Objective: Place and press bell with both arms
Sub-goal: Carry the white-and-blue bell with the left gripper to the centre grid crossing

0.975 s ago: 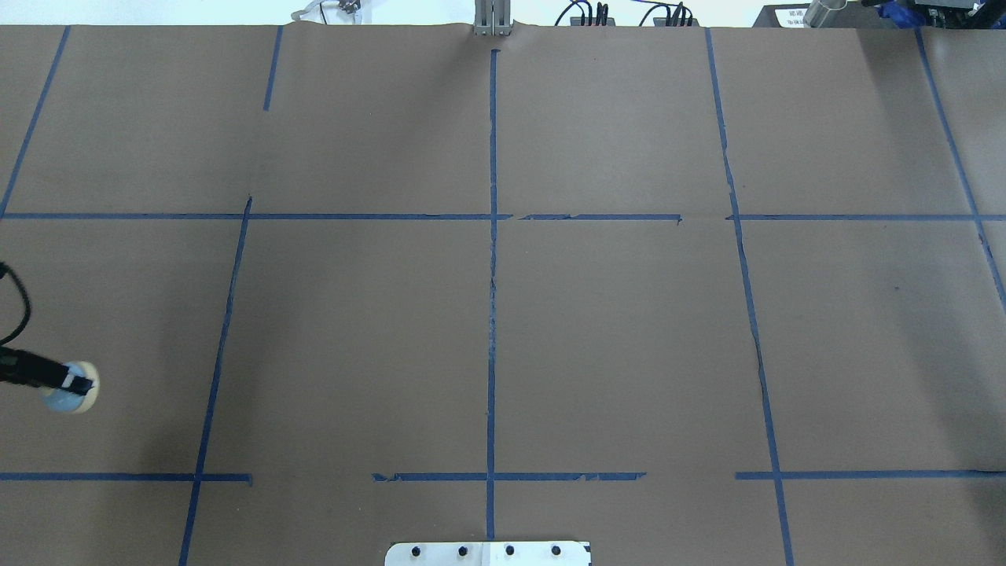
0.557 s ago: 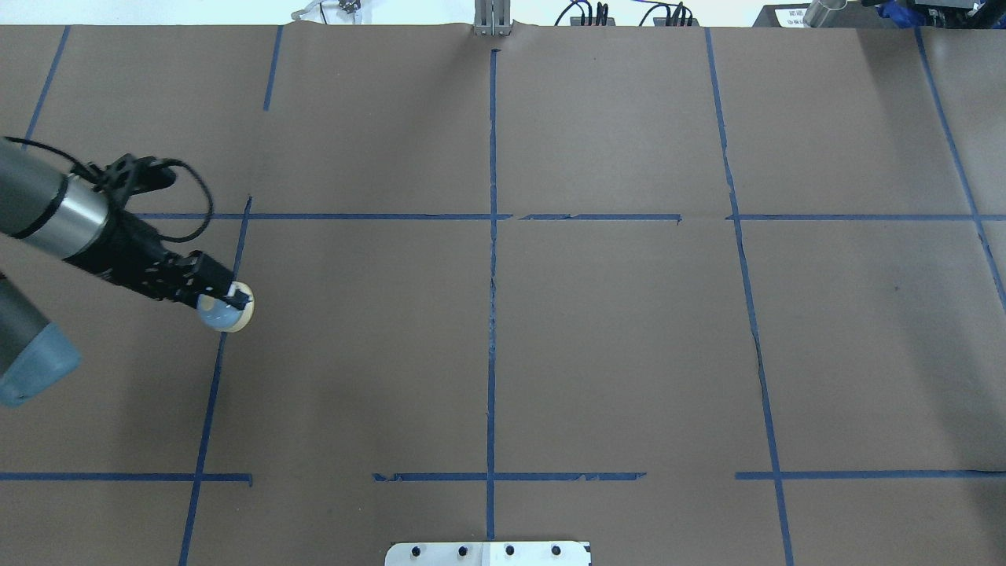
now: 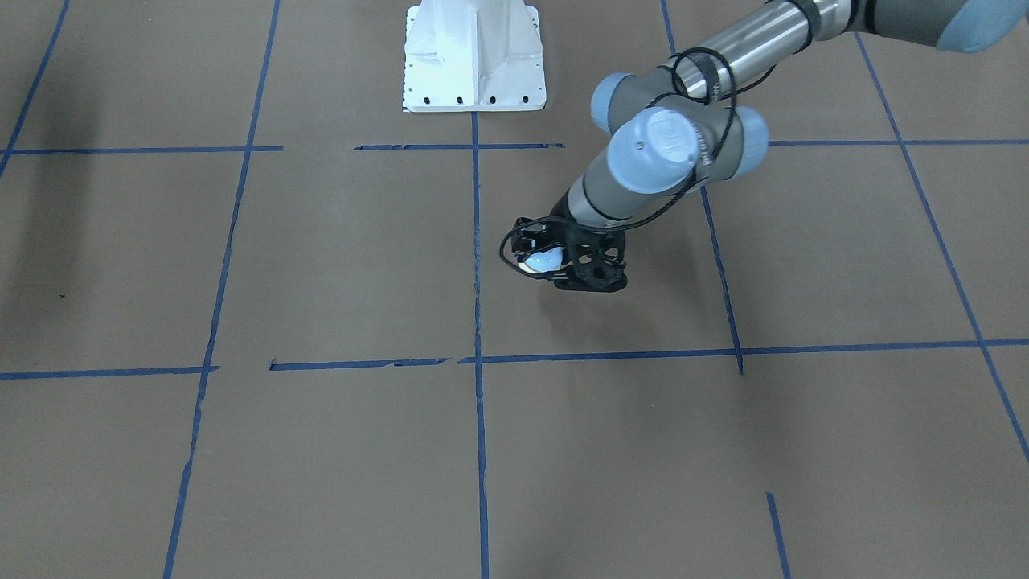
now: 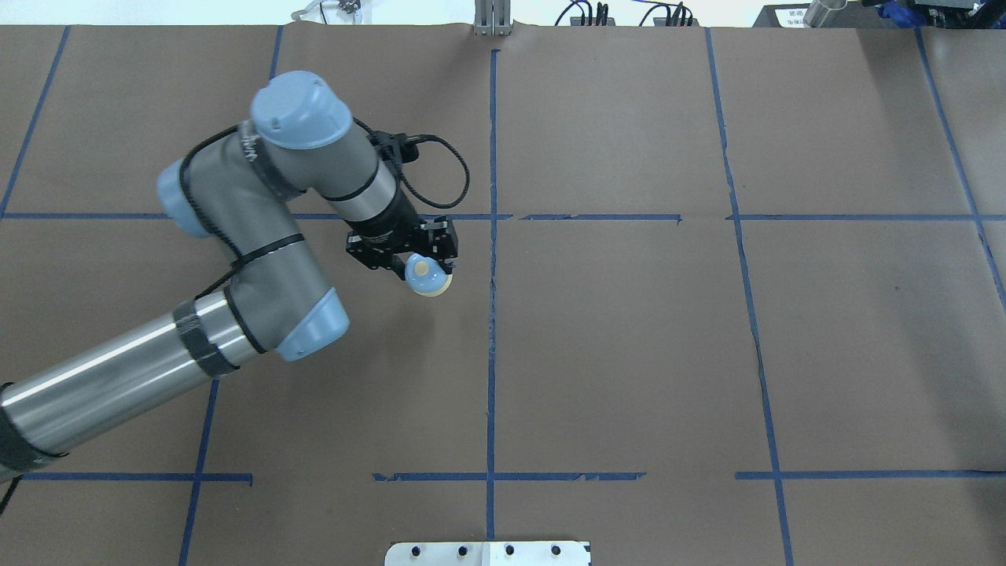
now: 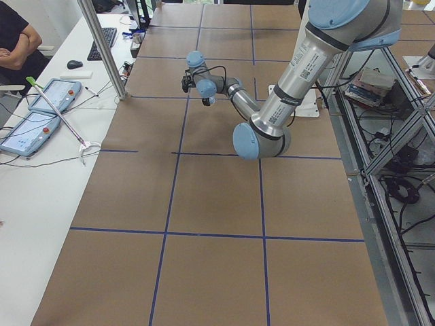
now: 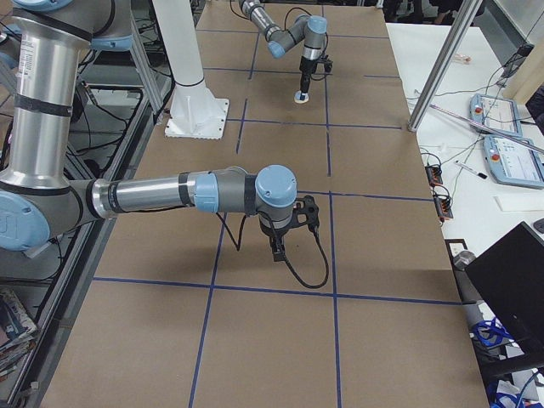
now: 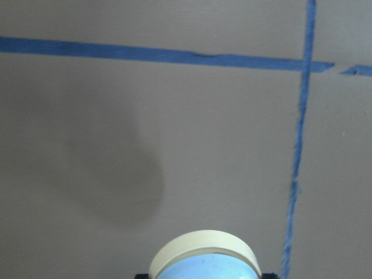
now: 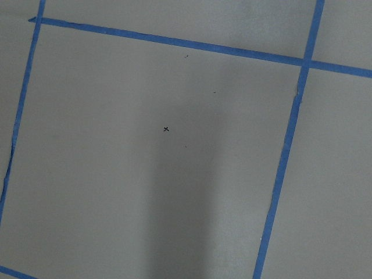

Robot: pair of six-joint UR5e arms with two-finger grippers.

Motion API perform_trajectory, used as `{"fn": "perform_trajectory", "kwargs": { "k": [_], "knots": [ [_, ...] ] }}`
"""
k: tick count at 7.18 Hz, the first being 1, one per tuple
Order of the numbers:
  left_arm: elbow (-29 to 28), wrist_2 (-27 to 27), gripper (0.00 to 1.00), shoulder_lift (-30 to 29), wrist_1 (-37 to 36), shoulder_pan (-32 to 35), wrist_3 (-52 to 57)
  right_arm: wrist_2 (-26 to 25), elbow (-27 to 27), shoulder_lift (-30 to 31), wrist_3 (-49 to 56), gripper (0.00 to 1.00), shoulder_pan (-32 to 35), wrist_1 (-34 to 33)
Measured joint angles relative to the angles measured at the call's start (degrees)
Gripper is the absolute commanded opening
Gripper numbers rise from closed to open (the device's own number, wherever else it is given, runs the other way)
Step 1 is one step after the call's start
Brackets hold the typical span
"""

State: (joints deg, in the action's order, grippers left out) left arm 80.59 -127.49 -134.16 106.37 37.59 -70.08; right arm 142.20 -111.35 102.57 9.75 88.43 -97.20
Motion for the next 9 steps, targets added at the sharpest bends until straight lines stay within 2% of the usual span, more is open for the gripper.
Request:
{"fn": "perform_trajectory", "kwargs": {
  "k": [1, 3, 5, 6, 7, 8, 9],
  "knots": [
    [-4.28, 2.47, 0.26, -4.58, -1.71, -1.69, -0.87, 0.00, 0.04, 0.00, 0.00, 1.00, -0.01, -0.01],
    [-12.18, 4.79, 0.26, -11.28, -2.70, -3.17, -2.20, 0.01, 0.24, 0.00, 0.02, 1.00, -0.01, -0.01],
    [-14.39, 6.14, 0.29, -12.73, -2.82, -3.34, -2.24, 0.01, 0.39, 0.00, 0.08, 1.00, -0.07, -0.01],
    [-15.15, 6.92, 0.42, -12.89, -2.79, -3.35, -2.08, 0.01, 0.42, 0.00, 0.08, 1.00, -0.08, -0.01],
    [-15.93, 7.56, 0.79, -12.96, -2.72, -3.40, -1.98, 0.01, 0.43, 0.00, 0.09, 1.00, -0.10, -0.01],
    [-16.32, 8.02, 1.00, -13.01, -2.68, -3.56, -1.95, 0.01, 0.43, 0.00, 0.09, 1.00, -0.10, -0.01],
    [-16.42, 8.25, 1.00, -13.05, -2.66, -3.76, -1.99, 0.01, 0.43, 0.00, 0.09, 1.00, -0.10, -0.01]
  ]
}}
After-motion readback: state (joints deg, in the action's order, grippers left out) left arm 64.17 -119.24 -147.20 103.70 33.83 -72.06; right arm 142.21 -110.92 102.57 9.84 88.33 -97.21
